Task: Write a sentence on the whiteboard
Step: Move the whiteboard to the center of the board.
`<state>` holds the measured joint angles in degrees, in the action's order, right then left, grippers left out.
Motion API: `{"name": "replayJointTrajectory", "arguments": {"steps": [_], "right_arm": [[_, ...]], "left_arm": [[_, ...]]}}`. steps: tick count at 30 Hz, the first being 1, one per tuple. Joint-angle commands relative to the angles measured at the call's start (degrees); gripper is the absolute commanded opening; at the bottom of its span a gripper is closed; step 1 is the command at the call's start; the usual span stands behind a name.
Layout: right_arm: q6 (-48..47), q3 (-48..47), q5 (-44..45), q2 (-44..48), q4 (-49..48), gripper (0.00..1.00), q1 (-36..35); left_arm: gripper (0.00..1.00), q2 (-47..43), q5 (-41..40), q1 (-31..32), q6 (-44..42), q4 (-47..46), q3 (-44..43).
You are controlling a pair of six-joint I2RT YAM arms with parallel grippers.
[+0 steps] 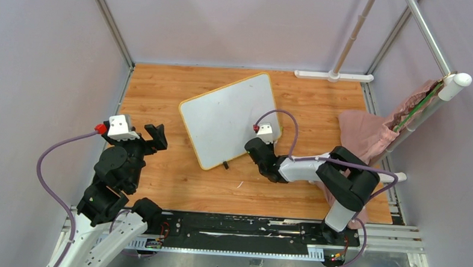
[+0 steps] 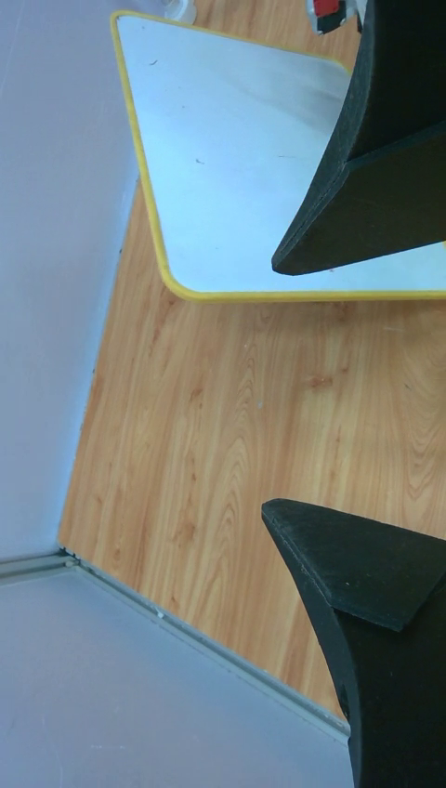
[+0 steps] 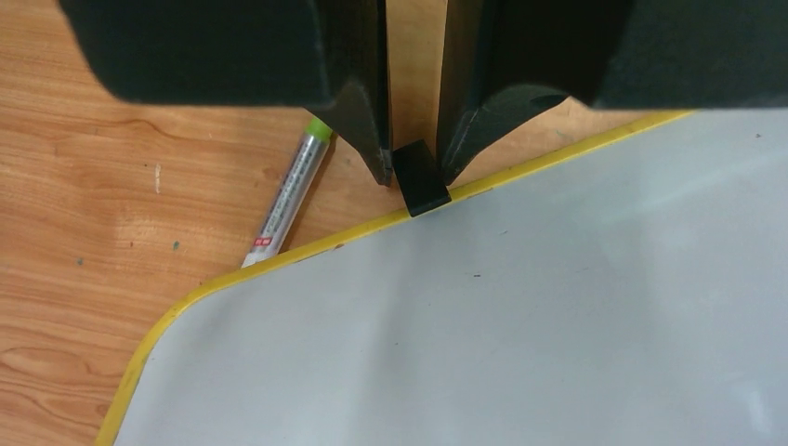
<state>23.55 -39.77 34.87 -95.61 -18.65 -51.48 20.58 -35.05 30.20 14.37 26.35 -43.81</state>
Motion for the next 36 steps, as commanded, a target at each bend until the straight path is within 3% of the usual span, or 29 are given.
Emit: {"name": "replayJointTrajectory", "arguments": {"steps": [1,21,36], "right_arm": [[6.92,-3.98,8.58,-4.04,6.28,0.00,-0.07],[16.98,-22.37,12.27,-18.79,16.99,0.00,1.37],[7.53,-23.53,5.88,-20.51,11.59,0.00,3.25]], "left_arm": [[0.97,0.37,-1.15,0.56,0.22,-0.21,-0.92],[0.97,0.60,-2.12,1.43,0.46,-0.30,-0.66],[0.97,0.87,-1.04,1.96,0.13,-1.04,-0.31]]}}
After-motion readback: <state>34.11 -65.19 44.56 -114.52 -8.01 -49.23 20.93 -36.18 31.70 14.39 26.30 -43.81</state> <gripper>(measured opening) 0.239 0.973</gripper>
